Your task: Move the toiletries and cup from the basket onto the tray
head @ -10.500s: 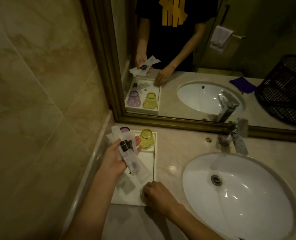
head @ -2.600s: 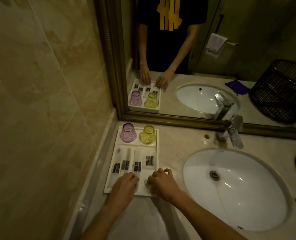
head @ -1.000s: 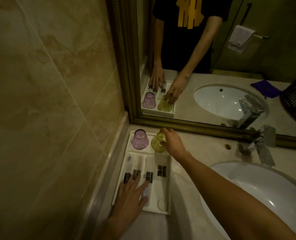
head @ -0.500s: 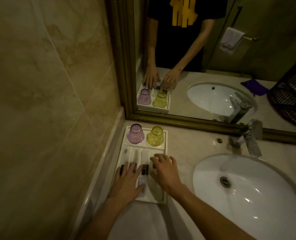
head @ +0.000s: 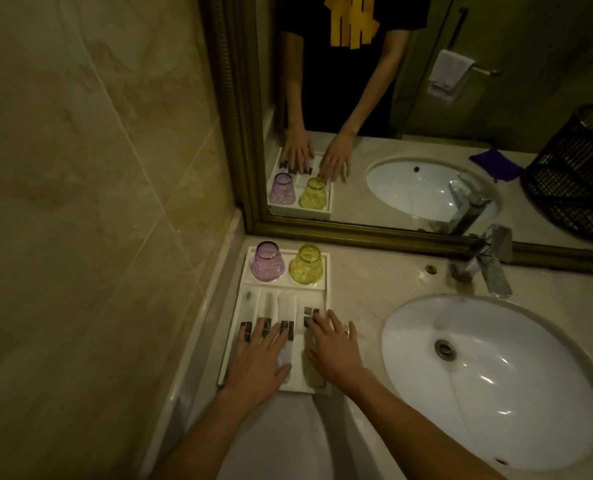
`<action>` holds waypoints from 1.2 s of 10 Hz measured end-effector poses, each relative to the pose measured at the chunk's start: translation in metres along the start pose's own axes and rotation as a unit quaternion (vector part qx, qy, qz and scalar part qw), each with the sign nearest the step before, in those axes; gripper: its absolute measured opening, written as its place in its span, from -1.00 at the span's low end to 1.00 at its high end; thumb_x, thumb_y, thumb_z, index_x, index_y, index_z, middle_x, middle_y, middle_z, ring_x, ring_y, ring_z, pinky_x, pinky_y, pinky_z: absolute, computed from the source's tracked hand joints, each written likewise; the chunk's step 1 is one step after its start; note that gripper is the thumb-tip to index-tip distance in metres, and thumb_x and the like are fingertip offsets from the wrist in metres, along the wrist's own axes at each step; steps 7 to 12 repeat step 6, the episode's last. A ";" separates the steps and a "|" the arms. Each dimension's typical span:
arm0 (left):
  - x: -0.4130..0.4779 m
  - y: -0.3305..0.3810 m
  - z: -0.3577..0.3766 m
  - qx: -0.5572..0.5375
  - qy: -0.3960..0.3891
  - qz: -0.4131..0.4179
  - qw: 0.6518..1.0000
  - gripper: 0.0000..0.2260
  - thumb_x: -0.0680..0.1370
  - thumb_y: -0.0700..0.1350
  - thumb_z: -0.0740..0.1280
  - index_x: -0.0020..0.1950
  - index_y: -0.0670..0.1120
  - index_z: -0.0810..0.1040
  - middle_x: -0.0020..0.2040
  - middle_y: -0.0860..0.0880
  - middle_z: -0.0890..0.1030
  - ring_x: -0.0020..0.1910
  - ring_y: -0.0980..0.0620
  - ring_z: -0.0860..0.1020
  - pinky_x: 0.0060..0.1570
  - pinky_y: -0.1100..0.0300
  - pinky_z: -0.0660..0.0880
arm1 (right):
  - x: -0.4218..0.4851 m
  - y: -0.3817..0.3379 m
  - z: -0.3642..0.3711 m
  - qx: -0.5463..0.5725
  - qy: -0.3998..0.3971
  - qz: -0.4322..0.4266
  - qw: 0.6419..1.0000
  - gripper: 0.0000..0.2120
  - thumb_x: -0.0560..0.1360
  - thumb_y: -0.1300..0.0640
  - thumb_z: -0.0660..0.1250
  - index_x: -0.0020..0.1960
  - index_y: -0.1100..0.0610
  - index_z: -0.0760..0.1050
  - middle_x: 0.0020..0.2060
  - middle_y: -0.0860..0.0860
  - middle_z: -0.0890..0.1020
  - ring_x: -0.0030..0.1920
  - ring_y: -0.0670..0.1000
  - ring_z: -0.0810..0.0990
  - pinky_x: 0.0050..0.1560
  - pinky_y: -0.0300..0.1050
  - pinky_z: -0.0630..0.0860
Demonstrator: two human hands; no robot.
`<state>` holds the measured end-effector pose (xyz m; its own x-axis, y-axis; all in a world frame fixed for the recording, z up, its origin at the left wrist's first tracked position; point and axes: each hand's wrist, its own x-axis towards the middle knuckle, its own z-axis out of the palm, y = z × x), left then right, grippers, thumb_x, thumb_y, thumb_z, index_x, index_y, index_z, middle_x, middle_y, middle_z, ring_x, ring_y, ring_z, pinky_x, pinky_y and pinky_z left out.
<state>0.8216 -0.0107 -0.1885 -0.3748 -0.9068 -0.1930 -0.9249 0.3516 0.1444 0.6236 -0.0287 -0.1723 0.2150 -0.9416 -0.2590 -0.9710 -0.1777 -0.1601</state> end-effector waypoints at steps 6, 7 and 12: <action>0.072 0.021 -0.149 -0.012 0.225 -0.017 0.974 -0.37 0.58 0.30 0.05 0.61 0.11 0.08 0.62 -0.07 0.12 0.58 -0.16 0.03 0.45 -0.30 0.03 | 0.021 0.012 -0.158 0.047 0.219 0.044 0.974 -0.31 0.60 -0.17 0.24 0.63 -0.01 0.07 0.63 -0.01 0.13 0.64 0.07 -0.03 0.52 0.38 0.04; 0.072 0.021 -0.149 -0.012 0.225 -0.017 0.974 -0.37 0.58 0.30 0.05 0.61 0.11 0.08 0.62 -0.07 0.12 0.58 -0.16 0.03 0.45 -0.30 0.03 | 0.021 0.012 -0.158 0.047 0.219 0.044 0.974 -0.31 0.60 -0.17 0.24 0.63 -0.01 0.07 0.63 -0.01 0.13 0.64 0.07 -0.03 0.52 0.38 0.04; 0.072 0.021 -0.149 -0.012 0.225 -0.017 0.974 -0.37 0.58 0.30 0.05 0.61 0.11 0.08 0.62 -0.07 0.12 0.58 -0.16 0.03 0.45 -0.30 0.03 | 0.021 0.012 -0.158 0.047 0.219 0.044 0.974 -0.31 0.60 -0.17 0.24 0.63 -0.01 0.07 0.63 -0.01 0.13 0.64 0.07 -0.03 0.52 0.38 0.04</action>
